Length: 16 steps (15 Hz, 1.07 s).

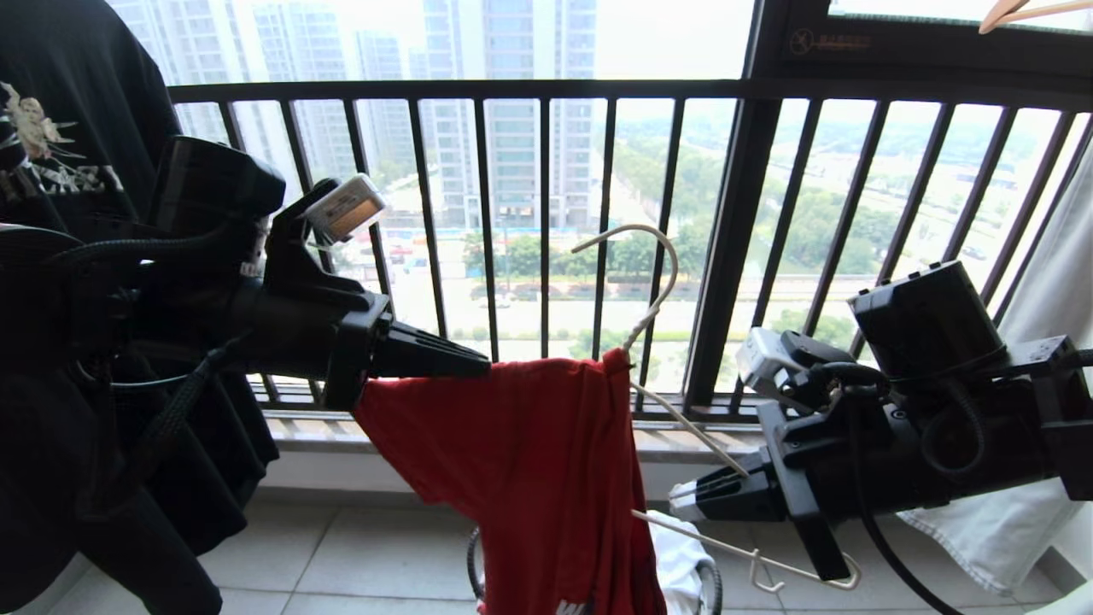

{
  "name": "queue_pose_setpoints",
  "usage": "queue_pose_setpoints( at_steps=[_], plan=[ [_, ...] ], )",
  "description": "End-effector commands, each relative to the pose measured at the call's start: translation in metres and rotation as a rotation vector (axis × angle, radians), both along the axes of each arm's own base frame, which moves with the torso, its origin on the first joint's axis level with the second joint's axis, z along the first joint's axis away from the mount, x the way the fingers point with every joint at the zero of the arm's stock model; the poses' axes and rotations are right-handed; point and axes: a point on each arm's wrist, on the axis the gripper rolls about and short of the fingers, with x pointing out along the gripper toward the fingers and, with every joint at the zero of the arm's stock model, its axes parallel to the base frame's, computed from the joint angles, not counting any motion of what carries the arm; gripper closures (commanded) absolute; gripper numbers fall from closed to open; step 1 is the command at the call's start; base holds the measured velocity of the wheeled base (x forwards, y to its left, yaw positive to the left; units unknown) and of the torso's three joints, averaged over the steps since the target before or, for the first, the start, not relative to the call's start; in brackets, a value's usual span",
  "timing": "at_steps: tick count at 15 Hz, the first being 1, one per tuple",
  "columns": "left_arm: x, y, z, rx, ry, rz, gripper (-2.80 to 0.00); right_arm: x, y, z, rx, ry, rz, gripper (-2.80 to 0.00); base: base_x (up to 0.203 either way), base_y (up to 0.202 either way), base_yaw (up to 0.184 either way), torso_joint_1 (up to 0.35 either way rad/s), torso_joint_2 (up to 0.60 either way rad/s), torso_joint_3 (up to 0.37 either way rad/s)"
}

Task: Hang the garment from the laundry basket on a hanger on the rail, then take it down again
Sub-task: Hang the clothes on the clothes rack

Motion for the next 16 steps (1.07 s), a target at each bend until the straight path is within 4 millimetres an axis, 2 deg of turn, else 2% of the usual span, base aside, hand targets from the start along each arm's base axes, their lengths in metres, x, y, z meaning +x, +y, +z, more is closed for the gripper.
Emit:
queue_pose_setpoints(
  at_steps=[1,5,10,16],
  plan=[
    [-0.007,0.002,0.002,-0.010,-0.025,-0.027,-2.80,-0.002,0.000,0.001,0.004,-0.004,0.009,0.00,0.000,0.000,0.000,0.000,0.00,0.000],
    [-0.016,0.005,0.006,-0.043,-0.023,-0.078,-2.80,-0.005,0.004,0.001,0.005,-0.005,0.032,0.00,0.000,0.000,0.000,0.000,0.00,0.000],
    [-0.012,0.001,-0.001,-0.040,-0.003,-0.093,-2.80,-0.013,0.012,0.004,0.013,-0.015,0.072,0.00,0.000,0.000,0.000,0.000,0.00,0.000],
    [-0.018,-0.012,-0.002,-0.038,0.015,-0.144,-2.80,-0.016,0.018,0.006,0.023,-0.020,0.107,0.00,0.000,0.000,0.000,0.000,0.00,0.000]
  ],
)
